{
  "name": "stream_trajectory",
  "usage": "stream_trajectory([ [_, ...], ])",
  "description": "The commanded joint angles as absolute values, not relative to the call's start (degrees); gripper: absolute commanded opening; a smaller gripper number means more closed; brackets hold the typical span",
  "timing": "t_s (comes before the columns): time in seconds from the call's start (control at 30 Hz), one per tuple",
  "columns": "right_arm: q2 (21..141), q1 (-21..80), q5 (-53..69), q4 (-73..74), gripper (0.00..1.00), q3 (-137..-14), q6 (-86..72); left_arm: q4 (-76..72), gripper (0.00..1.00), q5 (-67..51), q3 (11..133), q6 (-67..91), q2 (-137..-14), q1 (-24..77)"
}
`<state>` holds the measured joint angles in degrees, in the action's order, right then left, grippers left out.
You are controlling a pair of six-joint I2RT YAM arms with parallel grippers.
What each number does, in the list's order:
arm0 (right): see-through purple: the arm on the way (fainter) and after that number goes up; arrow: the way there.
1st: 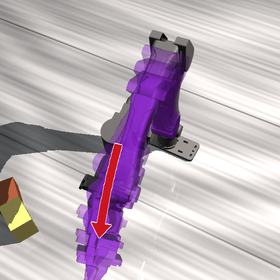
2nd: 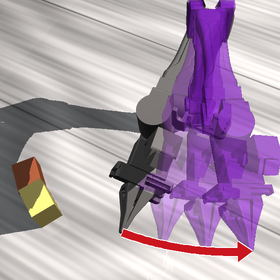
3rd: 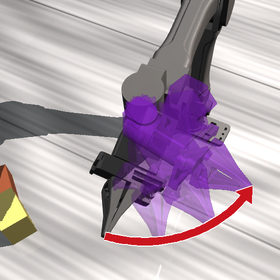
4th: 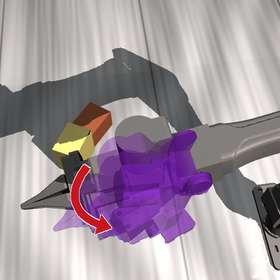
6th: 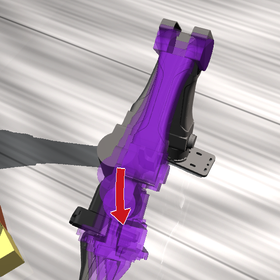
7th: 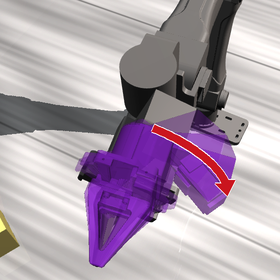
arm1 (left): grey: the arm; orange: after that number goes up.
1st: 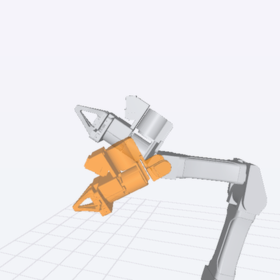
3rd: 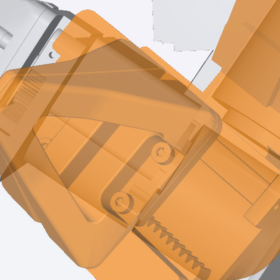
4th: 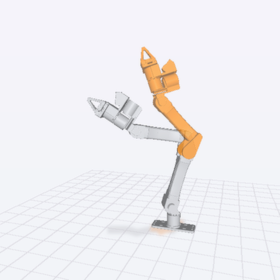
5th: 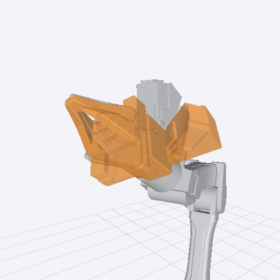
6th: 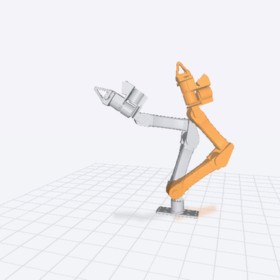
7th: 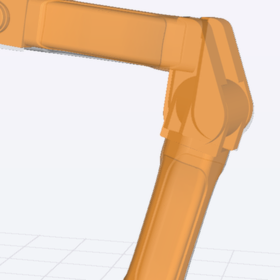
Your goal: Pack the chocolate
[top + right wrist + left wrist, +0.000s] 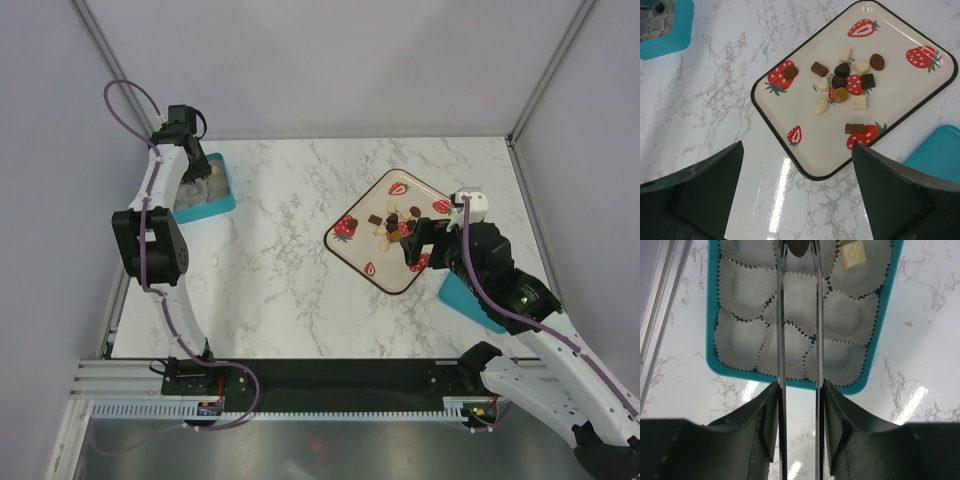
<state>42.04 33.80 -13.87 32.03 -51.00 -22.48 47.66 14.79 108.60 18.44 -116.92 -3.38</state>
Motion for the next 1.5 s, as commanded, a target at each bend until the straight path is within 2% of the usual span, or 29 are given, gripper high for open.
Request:
stream_trajectory([
  [0.0, 42.1, 33.9, -14.5, 29.5, 0.98, -51.2, -22.1, 45.4, 0.47, 15.9, 111.3, 16.3, -117.0, -3.4],
  [0.2, 41.7, 33.9, -14.3, 29.6, 0.98, -51.3, -22.3, 45.4, 0.54, 16.0, 110.5, 15.7, -115.4, -3.4],
  [0.57, 39.6, 33.9, -14.2, 32.8, 0.98, -54.0, -22.9, 46.1, 0.53, 7.2, 106.3, 13.5, -104.9, -0.6],
  [0.83, 36.9, 33.9, -15.5, 37.5, 0.98, -56.8, -24.5, 47.6, 0.50, 6.4, 95.7, 12.9, -92.1, 17.1],
  [0.97, 35.2, 33.9, -15.6, 38.8, 0.98, -57.1, -25.4, 47.5, 0.50, 5.4, 92.3, 15.7, -89.0, 31.9],
  [1.17, 34.8, 33.9, -16.6, 40.3, 0.98, -56.9, -25.0, 46.8, 0.50, 6.3, 90.5, 20.0, -92.2, 46.9],
  [1.47, 32.8, 33.9, -17.5, 41.6, 0.98, -57.3, -25.0, 43.8, 0.53, 7.9, 91.8, 21.9, -101.2, 56.9],
])
